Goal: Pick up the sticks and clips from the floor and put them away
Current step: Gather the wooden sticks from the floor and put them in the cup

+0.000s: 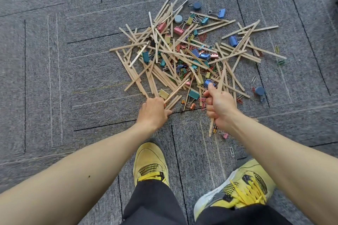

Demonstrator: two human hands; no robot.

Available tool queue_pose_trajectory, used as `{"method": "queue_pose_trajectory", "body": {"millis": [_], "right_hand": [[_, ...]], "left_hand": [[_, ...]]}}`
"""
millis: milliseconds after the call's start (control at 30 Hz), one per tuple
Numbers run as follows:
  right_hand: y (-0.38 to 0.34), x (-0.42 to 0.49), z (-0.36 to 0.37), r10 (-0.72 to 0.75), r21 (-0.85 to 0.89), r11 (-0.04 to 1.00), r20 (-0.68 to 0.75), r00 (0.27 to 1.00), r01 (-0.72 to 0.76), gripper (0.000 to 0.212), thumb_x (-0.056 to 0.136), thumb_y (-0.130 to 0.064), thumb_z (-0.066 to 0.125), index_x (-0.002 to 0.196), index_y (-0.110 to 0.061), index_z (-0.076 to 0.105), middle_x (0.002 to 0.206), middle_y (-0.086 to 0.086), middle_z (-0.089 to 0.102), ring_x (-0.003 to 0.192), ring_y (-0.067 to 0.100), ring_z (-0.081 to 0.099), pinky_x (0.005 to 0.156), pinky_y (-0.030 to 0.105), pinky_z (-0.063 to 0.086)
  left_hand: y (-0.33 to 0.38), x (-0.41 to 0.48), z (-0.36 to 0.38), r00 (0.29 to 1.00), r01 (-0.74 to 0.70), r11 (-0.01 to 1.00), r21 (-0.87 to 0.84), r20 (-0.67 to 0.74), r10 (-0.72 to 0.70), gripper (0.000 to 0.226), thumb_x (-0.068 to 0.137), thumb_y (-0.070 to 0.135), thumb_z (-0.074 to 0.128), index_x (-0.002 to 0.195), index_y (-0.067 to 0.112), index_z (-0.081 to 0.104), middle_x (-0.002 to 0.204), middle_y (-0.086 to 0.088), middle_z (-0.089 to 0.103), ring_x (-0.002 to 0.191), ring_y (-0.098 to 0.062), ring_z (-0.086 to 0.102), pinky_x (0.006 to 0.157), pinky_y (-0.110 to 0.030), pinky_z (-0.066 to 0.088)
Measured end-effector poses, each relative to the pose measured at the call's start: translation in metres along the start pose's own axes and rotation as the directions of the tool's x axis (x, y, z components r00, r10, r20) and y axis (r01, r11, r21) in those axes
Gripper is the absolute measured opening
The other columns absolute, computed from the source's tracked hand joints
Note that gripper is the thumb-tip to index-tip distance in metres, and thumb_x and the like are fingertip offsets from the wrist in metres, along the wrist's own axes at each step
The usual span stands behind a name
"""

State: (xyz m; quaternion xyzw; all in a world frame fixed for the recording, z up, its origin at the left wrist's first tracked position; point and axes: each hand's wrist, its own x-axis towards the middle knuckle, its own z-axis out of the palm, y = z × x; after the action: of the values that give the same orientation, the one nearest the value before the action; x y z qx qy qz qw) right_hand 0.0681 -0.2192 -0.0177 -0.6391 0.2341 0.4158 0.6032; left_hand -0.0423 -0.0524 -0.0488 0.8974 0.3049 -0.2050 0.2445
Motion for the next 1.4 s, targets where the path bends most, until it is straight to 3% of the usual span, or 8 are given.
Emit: {"method": "queue_pose_trajectory", "body": {"millis": [267,500,667,800,967,1133,1233,1400], "right_hand": [[-0.001,-0.001,-0.001,0.015,-0.023,1.000,0.020,1.000,-0.015,0.034,0.102,-0.037,0.047,0.089,-0.008,0.056,0.062,-0.002,0.044,0.044,0.007,0.028,0.033,0.018,0.023],[-0.001,0.007,-0.002,0.010,0.034,0.999,0.027,1.000,-0.011,0.037,0.104,-0.036,0.042,0.086,-0.007,0.055,0.058,-0.002,0.044,0.043,0.008,0.029,0.033,0.019,0.024],[0.001,0.008,-0.003,0.010,0.023,1.000,0.042,0.999,-0.011,0.036,0.105,-0.035,0.041,0.089,-0.006,0.054,0.060,-0.002,0.046,0.045,0.008,0.031,0.035,0.019,0.026],[0.000,0.005,-0.001,0.000,0.020,1.000,0.039,0.999,-0.001,0.036,0.105,-0.034,0.041,0.087,-0.006,0.055,0.060,-0.001,0.047,0.046,0.009,0.036,0.041,0.022,0.032],[-0.004,0.008,-0.003,-0.028,-0.016,0.999,0.023,0.999,0.029,0.035,0.106,-0.032,0.040,0.087,-0.007,0.055,0.058,-0.001,0.047,0.049,0.012,0.044,0.049,0.031,0.050],[-0.008,0.019,-0.011,-0.084,-0.230,0.970,-0.042,0.996,0.073,0.037,0.104,-0.040,0.041,0.087,-0.012,0.059,0.069,0.000,0.043,0.054,0.010,0.037,0.040,0.021,0.037],[-0.014,0.024,-0.020,-0.191,-0.400,0.907,-0.120,0.974,0.129,0.035,0.102,-0.038,0.047,0.090,-0.010,0.064,0.071,0.003,0.048,0.055,0.011,0.037,0.048,0.025,0.034],[-0.032,0.032,-0.040,-0.451,-0.735,0.650,-0.168,0.877,0.193,0.027,0.090,-0.035,0.068,0.098,-0.009,0.064,0.090,0.006,0.067,0.075,0.018,0.062,0.070,0.034,0.053]], "left_hand": [[-0.005,-0.001,-0.007,0.969,-0.114,0.993,-0.004,0.220,0.112,0.027,0.098,0.016,0.052,0.076,0.004,0.061,0.065,-0.002,0.058,0.049,-0.012,0.052,0.048,-0.020,0.045],[-0.016,0.002,-0.017,0.968,-0.184,0.982,0.038,0.178,0.175,0.023,0.097,0.027,0.059,0.080,0.013,0.059,0.076,-0.001,0.062,0.062,-0.010,0.058,0.051,-0.020,0.036],[-0.007,-0.003,-0.012,0.955,-0.209,0.977,0.051,0.225,0.193,0.019,0.100,0.019,0.051,0.089,0.008,0.060,0.080,-0.005,0.063,0.060,-0.013,0.057,0.054,-0.027,0.050],[0.000,-0.003,-0.024,0.928,-0.079,0.963,-0.256,0.333,0.165,0.027,0.103,0.019,0.044,0.077,0.010,0.051,0.074,-0.002,0.054,0.056,-0.012,0.043,0.055,-0.025,0.043],[0.007,-0.001,-0.039,0.907,0.200,0.729,-0.655,0.405,0.115,0.028,0.105,0.024,0.037,0.081,0.010,0.042,0.074,0.000,0.041,0.056,-0.008,0.033,0.054,-0.020,0.033],[0.007,0.007,-0.044,0.899,0.298,0.519,-0.801,0.418,0.129,0.025,0.105,0.024,0.036,0.088,0.009,0.045,0.072,-0.002,0.054,0.062,-0.014,0.051,0.066,-0.028,0.047],[0.005,0.013,-0.046,0.925,0.305,0.416,-0.857,0.370,0.083,0.016,0.105,0.014,0.036,0.102,0.005,0.049,0.071,-0.004,0.057,0.061,-0.017,0.057,0.066,-0.032,0.054],[0.004,0.030,-0.049,0.977,0.209,0.486,-0.848,0.167,-0.131,0.011,0.104,0.011,0.036,0.108,0.007,0.045,0.073,0.000,0.047,0.054,-0.008,0.041,0.051,-0.022,0.040]]}}
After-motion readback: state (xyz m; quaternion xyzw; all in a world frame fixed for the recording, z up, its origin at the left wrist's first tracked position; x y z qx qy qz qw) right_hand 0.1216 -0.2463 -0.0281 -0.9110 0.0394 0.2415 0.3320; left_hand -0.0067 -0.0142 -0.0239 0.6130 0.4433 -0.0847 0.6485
